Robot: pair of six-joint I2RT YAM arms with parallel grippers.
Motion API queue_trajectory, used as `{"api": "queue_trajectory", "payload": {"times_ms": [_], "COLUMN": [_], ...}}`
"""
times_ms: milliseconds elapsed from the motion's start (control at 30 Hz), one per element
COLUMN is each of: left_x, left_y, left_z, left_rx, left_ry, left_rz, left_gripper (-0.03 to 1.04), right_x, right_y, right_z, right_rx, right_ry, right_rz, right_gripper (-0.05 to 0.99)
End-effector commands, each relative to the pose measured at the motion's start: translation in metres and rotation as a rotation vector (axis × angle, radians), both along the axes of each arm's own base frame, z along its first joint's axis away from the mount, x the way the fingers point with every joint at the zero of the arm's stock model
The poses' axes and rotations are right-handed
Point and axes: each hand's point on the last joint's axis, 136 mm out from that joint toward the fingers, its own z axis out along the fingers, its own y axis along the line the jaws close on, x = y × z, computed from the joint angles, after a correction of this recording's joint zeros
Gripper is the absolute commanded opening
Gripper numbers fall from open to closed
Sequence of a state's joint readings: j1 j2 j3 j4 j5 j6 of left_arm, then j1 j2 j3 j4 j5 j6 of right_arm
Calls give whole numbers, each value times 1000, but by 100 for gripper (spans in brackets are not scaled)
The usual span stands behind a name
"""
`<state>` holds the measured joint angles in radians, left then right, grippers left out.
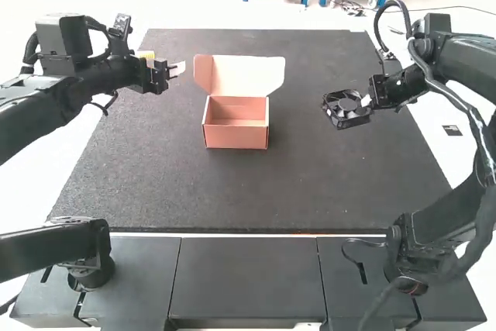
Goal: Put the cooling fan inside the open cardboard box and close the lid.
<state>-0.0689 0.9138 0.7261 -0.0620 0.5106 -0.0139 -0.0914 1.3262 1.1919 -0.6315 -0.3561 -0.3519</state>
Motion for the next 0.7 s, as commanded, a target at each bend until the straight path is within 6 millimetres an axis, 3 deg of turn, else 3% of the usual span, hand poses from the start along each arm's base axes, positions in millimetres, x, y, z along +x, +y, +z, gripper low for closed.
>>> {"api": "queue_trajectory", "payload": {"times_ms": [0, 100, 267, 400, 667], "left_x": [-13, -15, -18, -23, -15], "left_y": [0, 7, -4, -15, -26], "left_z": [30, 48, 64, 74, 67], "left_rx": [10, 17, 11, 2, 2], "left_ry": [-117, -170, -203, -237, -228], "left_rz": [9, 74, 58, 22, 10], "left_gripper": [97, 97, 97, 97, 97], "right_x": [-8, -19, -33, -41, -1], "right_y": [39, 82, 159, 207, 226], "right_z": [31, 31, 26, 16, 1], "right_rx": [145, 194, 221, 234, 235], "right_ry": [-24, 26, 37, 41, 30], "right_rz": [17, 63, 145, 207, 152], "right_gripper": [-2, -2, -2, -2, -2]}}
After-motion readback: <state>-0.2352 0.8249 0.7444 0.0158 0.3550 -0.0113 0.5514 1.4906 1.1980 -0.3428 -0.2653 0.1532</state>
